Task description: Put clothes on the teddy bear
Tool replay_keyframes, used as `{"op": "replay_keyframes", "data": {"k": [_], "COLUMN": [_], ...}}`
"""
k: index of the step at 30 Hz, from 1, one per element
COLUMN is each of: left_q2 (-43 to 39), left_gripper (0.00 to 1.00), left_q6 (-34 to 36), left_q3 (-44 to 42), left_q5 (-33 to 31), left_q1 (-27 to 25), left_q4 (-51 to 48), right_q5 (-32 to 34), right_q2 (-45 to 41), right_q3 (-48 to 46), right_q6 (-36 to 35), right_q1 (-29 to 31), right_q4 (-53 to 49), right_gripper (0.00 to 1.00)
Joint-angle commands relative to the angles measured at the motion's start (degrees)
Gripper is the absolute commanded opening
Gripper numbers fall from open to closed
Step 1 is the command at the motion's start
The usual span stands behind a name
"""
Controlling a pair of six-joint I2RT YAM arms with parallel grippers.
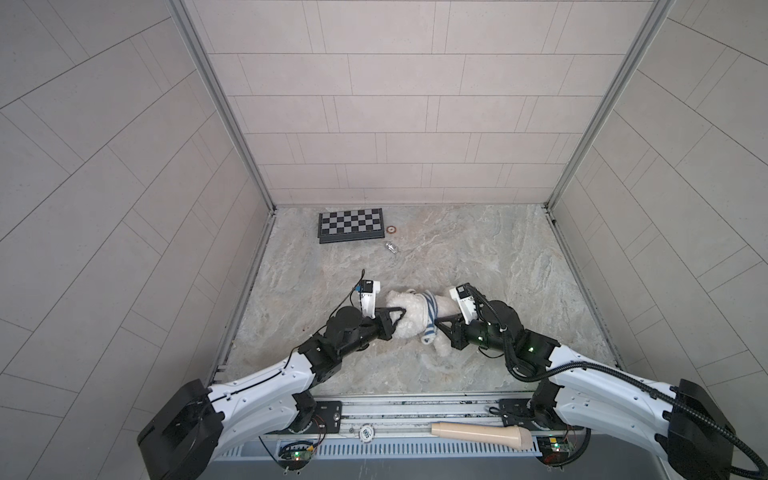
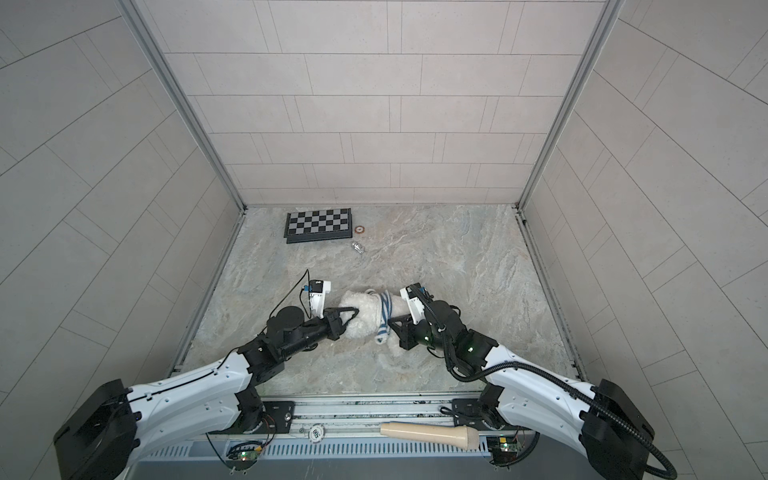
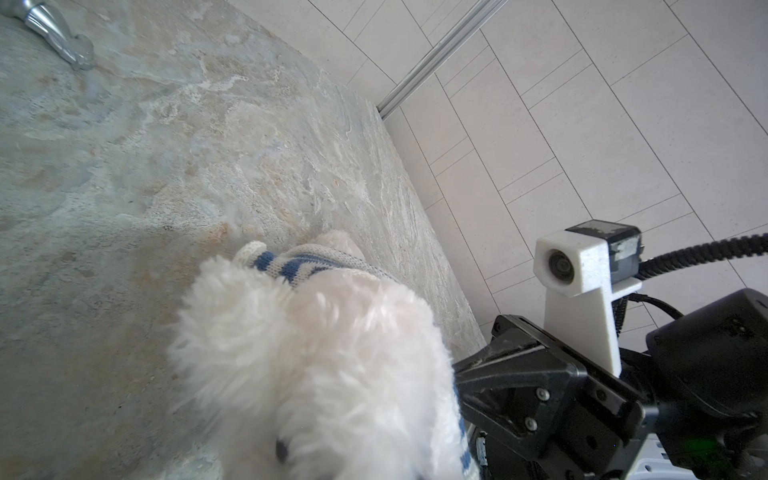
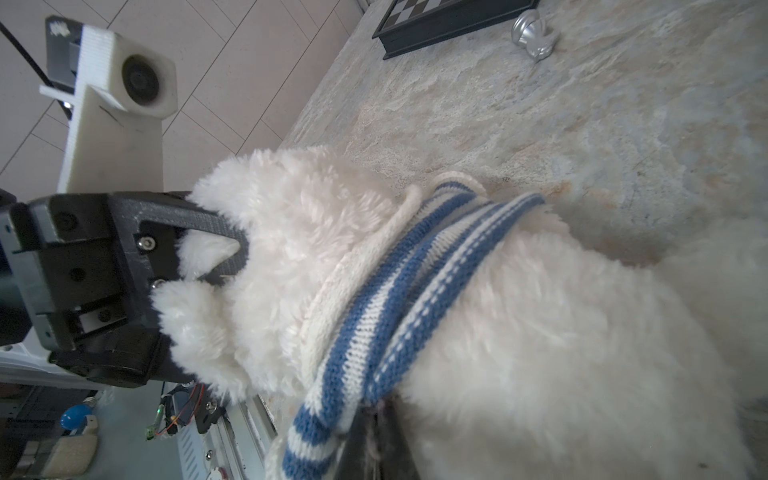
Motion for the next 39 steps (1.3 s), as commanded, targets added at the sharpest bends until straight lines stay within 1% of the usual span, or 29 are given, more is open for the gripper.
{"op": "replay_keyframes", "data": {"k": [1,4,6,9,12,14,16,20,22,27,31,35,39], "left_q2": [-0.78,-4.09,-6.85,-9.56,-10.43,-10.44,-10.18,-10.51,-11.24,-13.05,-14.91,-14.93,-14.54], "left_gripper": [0.00,0.00,0.00,0.00,0.00,0.00,0.00,0.00,0.00,0.00,0.00,0.00,0.00], "left_q6": [-2.16,-9.00,-11.76,-13.64,-14.26,-15.84,-17.17,-19.42,-19.98,-19.35,-19.27,-18.38,-18.17], "left_q3": [-0.38,-0.84,-1.10,-0.31,1.28,1.06,0.93,1.01,0.99,2.30,2.23,3.17,3.34], "left_q5": [-1.06,-9.51,-13.90,-18.18,-20.61,-21.01,-20.74,-20.34,-20.51,-19.22,-17.81,-15.64,-12.19], "left_q1": [-0.38,0.03,-0.11,-0.25,-0.81,-1.00,-0.99,-1.00,-0.94,-0.15,1.22,1.76,2.97], "left_q4": [3.98,-1.18,-1.87,-3.51,-6.39,-5.07,-4.19,-4.55,-4.93,-7.41,-8.62,-10.44,-11.78], "right_q5": [1.24,0.61,-0.04,-1.73,-3.36,-2.89,-0.98,3.52,4.66,7.24,9.56,11.68,13.30], "right_q2": [-2.26,-4.28,-5.15,-5.06,-4.13,-4.01,-5.02,-7.69,-7.97,-9.89,-12.32,-15.11,-15.45], "right_q3": [-0.76,-1.16,-0.98,-1.13,-2.31,-3.38,-4.41,-5.46,-6.20,-9.34,-10.79,-11.13,-11.03], "right_q6": [-0.09,-1.27,-2.35,-2.59,-1.14,-0.46,-0.36,-1.32,-1.64,-0.41,-0.97,-1.51,-1.94], "right_q1": [0.57,1.83,3.90,6.74,8.37,8.66,8.64,8.49,8.29,7.03,4.54,2.12,0.12], "right_q4": [-0.76,-1.76,-3.34,-3.44,-1.40,-1.29,-2.83,-9.02,-10.79,-12.76,-16.74,-18.52,-19.47], "right_gripper": [0.00,0.00,0.00,0.00,0.00,0.00,0.00,0.00,0.00,0.00,0.00,0.00,0.00]}}
